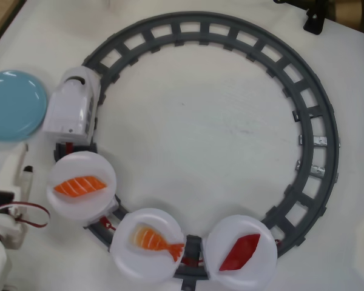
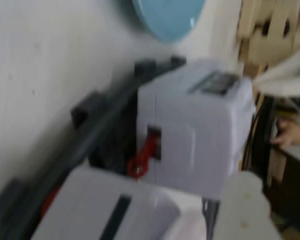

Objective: Pick up the sushi from the Shinkansen and put it on the blue dish

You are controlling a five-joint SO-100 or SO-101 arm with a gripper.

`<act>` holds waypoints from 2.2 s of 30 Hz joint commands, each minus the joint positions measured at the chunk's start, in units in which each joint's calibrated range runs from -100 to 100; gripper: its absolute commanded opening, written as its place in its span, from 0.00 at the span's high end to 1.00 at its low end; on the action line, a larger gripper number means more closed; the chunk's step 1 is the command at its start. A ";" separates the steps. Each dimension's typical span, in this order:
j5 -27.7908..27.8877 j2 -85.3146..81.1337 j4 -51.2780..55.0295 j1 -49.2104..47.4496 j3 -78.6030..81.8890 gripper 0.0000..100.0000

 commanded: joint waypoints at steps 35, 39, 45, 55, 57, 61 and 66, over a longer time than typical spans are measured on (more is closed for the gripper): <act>5.06 89.45 45.41 4.50 -100.38 0.73; 5.11 94.84 50.42 5.38 -105.97 0.73; 5.11 100.32 52.54 6.78 -107.68 0.73; 6.26 105.63 44.47 6.87 -107.68 0.73; 6.26 106.46 42.43 6.34 -107.77 0.73; 6.31 108.70 38.95 4.76 -107.68 0.73; 7.15 113.42 34.28 2.73 -107.95 0.82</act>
